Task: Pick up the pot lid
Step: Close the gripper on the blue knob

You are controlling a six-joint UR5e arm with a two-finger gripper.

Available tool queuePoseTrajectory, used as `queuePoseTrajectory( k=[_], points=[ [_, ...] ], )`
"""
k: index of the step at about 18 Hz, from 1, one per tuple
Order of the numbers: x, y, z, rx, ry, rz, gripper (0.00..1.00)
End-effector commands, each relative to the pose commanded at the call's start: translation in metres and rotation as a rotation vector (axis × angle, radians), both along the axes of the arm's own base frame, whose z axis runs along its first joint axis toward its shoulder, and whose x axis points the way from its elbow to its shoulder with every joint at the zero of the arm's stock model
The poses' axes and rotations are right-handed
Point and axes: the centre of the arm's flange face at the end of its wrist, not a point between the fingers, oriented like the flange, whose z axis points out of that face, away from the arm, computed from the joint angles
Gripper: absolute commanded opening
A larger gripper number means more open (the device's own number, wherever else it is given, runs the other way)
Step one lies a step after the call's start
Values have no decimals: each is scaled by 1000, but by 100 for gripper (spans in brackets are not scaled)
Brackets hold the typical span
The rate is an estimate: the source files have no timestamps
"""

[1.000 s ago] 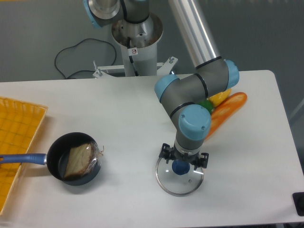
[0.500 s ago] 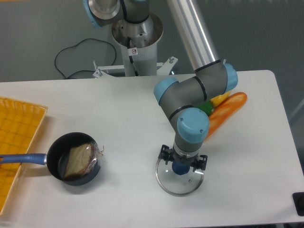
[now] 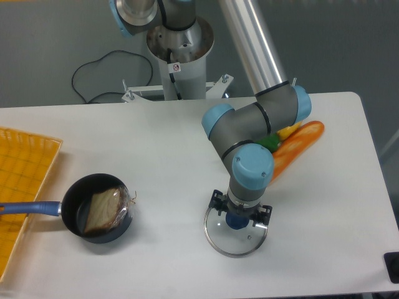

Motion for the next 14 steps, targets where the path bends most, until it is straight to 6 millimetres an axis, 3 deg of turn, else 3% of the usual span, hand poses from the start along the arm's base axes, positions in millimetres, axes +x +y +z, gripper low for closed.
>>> queuePoseTrajectory(
  k=[6, 14],
  points=[
    [0, 0, -1, 0, 0, 0, 83],
    [-1, 1, -3, -2, -2, 0, 82]
  ],
)
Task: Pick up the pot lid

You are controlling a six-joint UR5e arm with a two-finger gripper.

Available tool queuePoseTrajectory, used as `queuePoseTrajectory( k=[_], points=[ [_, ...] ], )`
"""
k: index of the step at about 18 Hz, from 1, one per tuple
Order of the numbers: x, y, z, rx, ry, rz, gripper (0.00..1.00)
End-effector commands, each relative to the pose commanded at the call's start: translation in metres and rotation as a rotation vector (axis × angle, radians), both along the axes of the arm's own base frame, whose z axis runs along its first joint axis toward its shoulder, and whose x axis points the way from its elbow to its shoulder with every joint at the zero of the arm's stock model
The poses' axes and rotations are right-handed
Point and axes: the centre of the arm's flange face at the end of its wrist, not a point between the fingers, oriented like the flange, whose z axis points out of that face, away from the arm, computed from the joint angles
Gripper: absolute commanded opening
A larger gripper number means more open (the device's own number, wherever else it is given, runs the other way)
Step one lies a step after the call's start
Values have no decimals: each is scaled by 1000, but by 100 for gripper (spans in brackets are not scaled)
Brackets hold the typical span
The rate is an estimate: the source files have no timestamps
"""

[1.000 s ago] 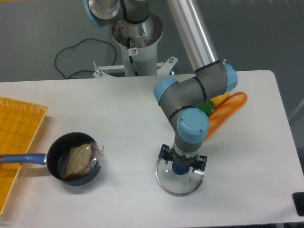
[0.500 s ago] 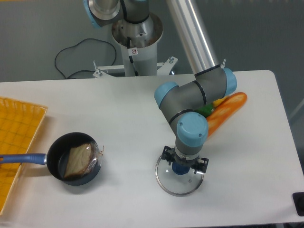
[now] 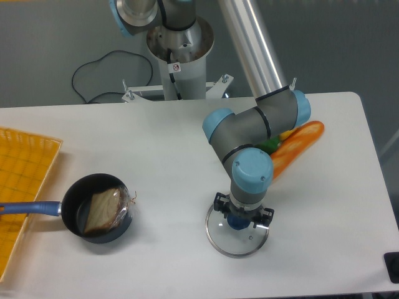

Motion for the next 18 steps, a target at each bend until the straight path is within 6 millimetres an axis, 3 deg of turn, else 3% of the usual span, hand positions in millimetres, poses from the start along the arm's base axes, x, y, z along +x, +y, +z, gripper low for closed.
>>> queuePoseTrajectory(
  k=[7, 18],
  points=[
    [1, 1, -2, -1, -3, -3, 80],
    [1, 1, 4, 5, 0, -12, 52]
  ],
)
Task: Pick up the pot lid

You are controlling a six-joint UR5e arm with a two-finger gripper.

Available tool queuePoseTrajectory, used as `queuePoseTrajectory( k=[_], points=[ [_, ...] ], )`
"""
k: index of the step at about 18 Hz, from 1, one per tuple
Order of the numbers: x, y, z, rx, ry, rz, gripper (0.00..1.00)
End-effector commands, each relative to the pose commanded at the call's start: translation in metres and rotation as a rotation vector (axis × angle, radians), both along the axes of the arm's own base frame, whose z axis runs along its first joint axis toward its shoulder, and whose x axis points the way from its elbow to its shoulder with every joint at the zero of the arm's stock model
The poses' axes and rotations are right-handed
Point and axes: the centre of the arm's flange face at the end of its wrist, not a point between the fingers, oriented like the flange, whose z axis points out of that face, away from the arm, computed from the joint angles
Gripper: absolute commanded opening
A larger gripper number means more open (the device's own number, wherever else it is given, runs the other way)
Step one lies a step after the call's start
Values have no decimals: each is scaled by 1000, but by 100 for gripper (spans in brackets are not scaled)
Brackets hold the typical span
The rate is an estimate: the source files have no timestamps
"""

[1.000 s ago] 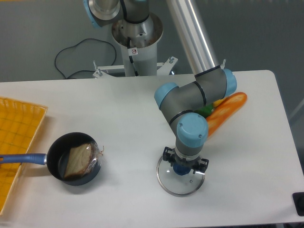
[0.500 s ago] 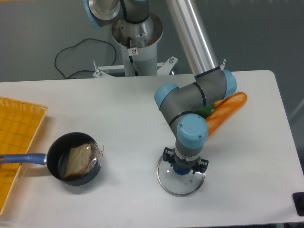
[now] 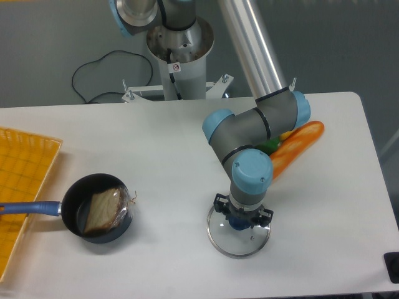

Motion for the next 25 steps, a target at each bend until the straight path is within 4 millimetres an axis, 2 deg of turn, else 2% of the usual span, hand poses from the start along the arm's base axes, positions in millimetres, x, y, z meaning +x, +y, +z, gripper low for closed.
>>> queuePoseTrajectory(
  k=[6, 8, 13, 21, 25],
  points=[
    [6, -2, 14, 7, 4, -11, 52],
    [16, 5, 25, 18, 11, -26, 52],
    [38, 2, 56, -3, -19, -45, 52],
    [55, 0, 95, 12, 0, -104, 52],
    [62, -9, 106, -16, -36, -146, 52]
  ],
)
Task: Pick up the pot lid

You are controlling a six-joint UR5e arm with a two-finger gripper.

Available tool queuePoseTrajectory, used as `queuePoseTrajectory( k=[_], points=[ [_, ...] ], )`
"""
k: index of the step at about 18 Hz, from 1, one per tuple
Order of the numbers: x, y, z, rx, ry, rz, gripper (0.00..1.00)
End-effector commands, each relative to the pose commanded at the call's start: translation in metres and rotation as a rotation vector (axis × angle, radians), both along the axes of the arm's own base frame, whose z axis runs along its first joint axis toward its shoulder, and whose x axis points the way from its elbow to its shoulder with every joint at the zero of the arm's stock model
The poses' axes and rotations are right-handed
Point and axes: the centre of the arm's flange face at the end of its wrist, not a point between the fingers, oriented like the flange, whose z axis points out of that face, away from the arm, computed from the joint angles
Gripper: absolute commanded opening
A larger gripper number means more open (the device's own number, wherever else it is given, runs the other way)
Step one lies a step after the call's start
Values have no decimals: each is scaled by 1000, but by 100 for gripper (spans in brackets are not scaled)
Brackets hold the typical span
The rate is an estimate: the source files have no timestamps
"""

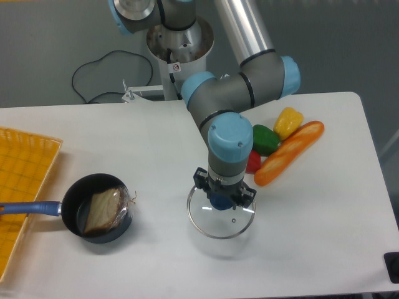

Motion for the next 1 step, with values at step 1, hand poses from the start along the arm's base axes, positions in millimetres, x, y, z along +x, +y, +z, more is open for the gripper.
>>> queuePoseTrajectory(
  k=[1],
  points=[
    [0, 0, 0, -2, 0, -2, 52]
  ],
)
